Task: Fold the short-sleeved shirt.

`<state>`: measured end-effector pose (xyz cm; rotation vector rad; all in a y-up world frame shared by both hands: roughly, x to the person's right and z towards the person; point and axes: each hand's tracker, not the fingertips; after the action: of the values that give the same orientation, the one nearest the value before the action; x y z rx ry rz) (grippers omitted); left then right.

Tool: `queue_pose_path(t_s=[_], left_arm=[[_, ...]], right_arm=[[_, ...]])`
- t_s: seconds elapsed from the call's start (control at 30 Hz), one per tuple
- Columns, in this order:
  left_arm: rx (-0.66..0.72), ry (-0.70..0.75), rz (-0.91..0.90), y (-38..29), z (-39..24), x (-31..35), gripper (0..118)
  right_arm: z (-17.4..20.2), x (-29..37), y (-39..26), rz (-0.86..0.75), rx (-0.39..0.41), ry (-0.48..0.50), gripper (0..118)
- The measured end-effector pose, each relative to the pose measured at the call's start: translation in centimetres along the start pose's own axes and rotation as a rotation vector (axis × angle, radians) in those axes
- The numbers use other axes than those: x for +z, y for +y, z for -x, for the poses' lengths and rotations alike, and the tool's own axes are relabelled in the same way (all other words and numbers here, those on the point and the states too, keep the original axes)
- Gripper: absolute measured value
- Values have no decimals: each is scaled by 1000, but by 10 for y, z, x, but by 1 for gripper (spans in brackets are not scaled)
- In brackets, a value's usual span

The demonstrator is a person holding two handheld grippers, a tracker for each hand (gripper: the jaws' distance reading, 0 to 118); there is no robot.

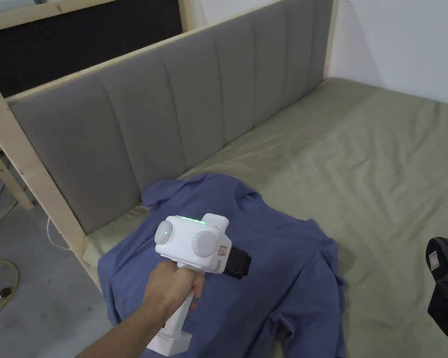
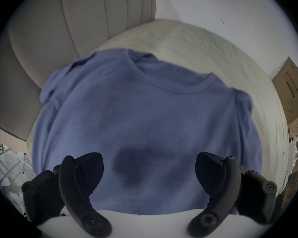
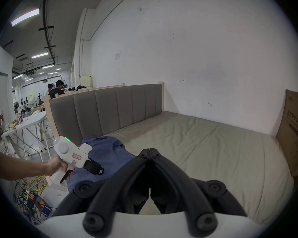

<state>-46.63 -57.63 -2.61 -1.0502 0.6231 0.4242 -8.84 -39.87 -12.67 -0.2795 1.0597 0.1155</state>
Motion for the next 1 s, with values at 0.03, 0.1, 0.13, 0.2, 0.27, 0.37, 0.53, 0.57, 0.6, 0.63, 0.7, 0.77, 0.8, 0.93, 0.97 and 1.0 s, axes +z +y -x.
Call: queue_pose_path(t_s=[0.03,0.1,0.13,0.2,0.27,0.37,0.53,0.57,0.6,0.63,0.7,0.77,0.8,0.93,0.97,1.0], left_arm=[[6,-6,23,0,-1,-8,110],[-3,15,54,-8,-4,-18,113],[-47,39,43,-9,-9,-20,113],[-29,52,42,-7,-15,-19,108],[-42,47,47,-13,-22,0,93],[-55,32,38,-10,-23,23,82],[-22,-19,48,-11,-3,28,14],[8,-22,36,-12,-2,31,13],[28,-37,16,-12,0,36,11],[48,-55,14,-6,9,27,9],[58,-61,-1,-5,12,33,6],[48,-83,-24,-1,14,35,3],[48,-93,-15,1,14,34,3],[54,-114,7,0,16,26,3],[63,-138,-1,-1,18,27,3],[59,-129,-3,-2,19,27,2]], right_arm=[[-1,-3,-1,3,-3,-1,0],[-5,-4,-2,9,-1,-6,0],[-5,-5,-2,12,2,-10,0],[-8,-3,-2,17,6,-12,0],[-9,-2,-2,16,6,-23,0],[-14,0,-2,22,-24,-25,0],[-14,5,-1,18,-41,-26,0],[-13,7,0,16,-45,-25,0],[-15,9,0,13,-44,-26,0],[-14,10,1,10,-40,-31,0],[-15,12,3,7,-26,-34,0],[-19,14,3,6,-21,-38,0],[-21,15,4,1,-30,-38,0],[-25,18,6,-6,-62,-43,0],[-25,20,6,-9,-62,-46,0],[-26,20,6,-9,-62,-41,0]])
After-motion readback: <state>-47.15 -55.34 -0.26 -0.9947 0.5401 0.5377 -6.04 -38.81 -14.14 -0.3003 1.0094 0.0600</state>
